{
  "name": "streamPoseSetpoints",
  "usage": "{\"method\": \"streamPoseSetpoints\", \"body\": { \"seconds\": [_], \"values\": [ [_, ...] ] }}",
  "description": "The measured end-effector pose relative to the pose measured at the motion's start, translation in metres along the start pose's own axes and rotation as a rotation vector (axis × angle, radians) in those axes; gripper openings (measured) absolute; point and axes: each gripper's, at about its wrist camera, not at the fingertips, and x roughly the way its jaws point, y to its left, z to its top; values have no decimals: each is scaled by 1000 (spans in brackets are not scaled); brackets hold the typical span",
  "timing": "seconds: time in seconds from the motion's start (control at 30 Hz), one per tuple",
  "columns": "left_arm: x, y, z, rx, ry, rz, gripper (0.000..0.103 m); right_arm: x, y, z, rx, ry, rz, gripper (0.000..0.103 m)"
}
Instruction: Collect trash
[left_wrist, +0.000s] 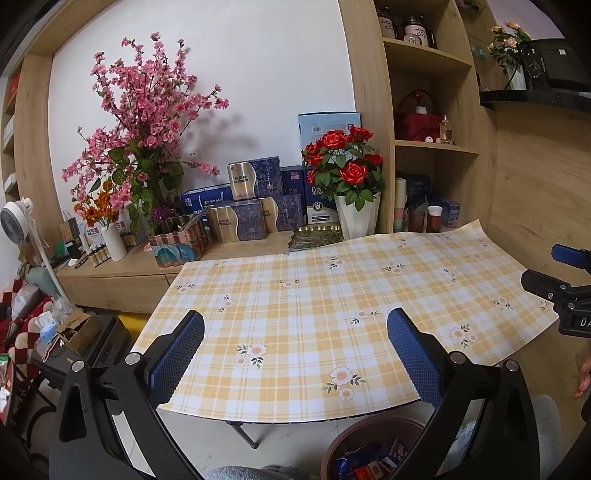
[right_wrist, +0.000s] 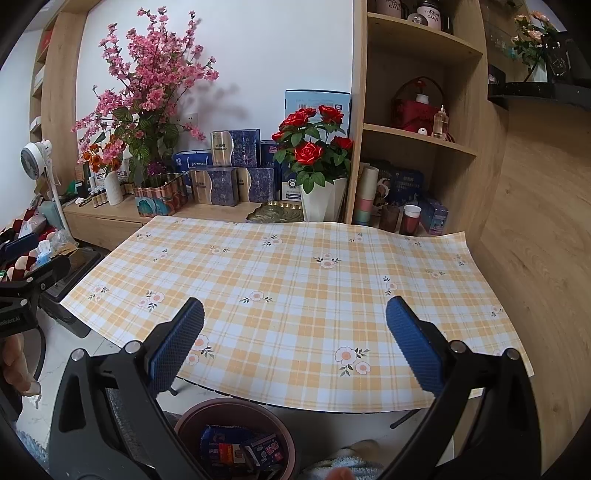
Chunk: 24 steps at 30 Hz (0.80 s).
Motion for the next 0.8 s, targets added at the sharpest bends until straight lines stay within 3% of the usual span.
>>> {"method": "streamPoseSetpoints", "body": {
  "seconds": [0.8],
  "values": [
    [8, 2, -7, 8, 21, 32, 97, 11, 6, -7, -11, 33, -4, 97]
  ]
}}
